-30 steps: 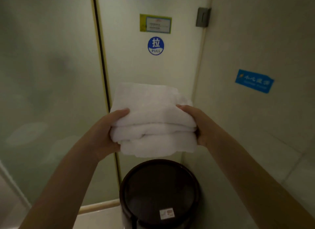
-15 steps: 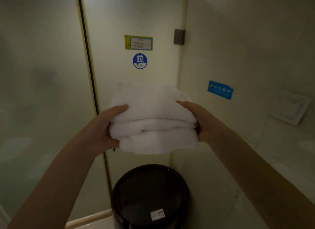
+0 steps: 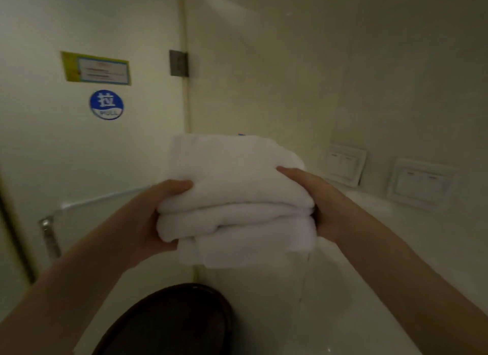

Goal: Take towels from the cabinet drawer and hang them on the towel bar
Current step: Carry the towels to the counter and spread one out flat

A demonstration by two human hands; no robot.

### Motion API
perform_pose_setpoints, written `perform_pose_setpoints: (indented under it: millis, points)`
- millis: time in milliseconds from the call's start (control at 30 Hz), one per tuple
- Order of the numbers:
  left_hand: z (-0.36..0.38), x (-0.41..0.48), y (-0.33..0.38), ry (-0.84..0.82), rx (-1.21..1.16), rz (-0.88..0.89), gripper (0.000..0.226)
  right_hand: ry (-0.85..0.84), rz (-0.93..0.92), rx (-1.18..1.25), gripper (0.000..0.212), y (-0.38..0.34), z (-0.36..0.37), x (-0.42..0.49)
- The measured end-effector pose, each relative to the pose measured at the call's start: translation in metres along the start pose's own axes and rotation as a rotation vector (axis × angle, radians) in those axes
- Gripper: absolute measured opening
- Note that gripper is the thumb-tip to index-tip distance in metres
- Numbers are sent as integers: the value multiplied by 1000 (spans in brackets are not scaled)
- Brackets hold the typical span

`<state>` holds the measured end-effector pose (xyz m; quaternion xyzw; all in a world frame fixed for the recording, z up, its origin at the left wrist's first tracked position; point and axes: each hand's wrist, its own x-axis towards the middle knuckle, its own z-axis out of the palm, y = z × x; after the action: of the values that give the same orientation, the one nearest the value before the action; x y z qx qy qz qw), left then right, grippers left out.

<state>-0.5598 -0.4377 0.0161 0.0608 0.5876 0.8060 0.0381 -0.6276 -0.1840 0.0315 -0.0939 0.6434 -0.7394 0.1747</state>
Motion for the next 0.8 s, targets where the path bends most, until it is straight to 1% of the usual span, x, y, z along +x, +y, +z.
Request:
perform_pose_setpoints:
  millis: [67,100,167,233,300,400,433,500,567,600,633,667,700,733,800]
  points:
    - [4,20,3,-96,5,-3,23,82,-41,-12,49,-3,-10,-9]
    - [8,30,5,-149,9,-8,32,135,-57,-21,55,-6,-14,-14]
    - [17,49,9,-249,31,-24,55,251,-77,-39,74,-10,-22,-25]
    - [29,67,12,-329,27,-52,55,349,-100,-33,81,-14,-30,-40]
    - [47,80,13,-428,12,-89,49,439,-119,-35,79,-18,-39,-59]
    - [79,95,5,-587,-6,-106,21,554,-151,-29,68,-23,-51,-94]
    - [91,94,2,-621,-11,-110,18,591,-156,-22,62,-22,-56,-107]
    - [115,96,-6,-707,-14,-153,29,665,-169,-38,49,-21,-63,-136]
    - [144,93,-19,-781,-18,-197,41,776,-194,-19,38,-20,-68,-169]
    - [152,91,-21,-813,-24,-186,38,807,-196,1,34,-19,-72,-176]
    - [177,83,-29,-894,-22,-218,31,893,-217,8,32,-17,-80,-205]
    - [203,73,-37,-972,-37,-267,25,986,-234,-3,33,-14,-85,-234]
    - [210,72,-39,-978,-32,-275,23,993,-228,-6,34,-14,-86,-239]
    - [220,70,-45,-994,-33,-277,27,1004,-216,-2,38,-13,-88,-250]
    - [254,59,-54,-1068,-48,-306,44,1085,-226,-9,48,-9,-92,-287]
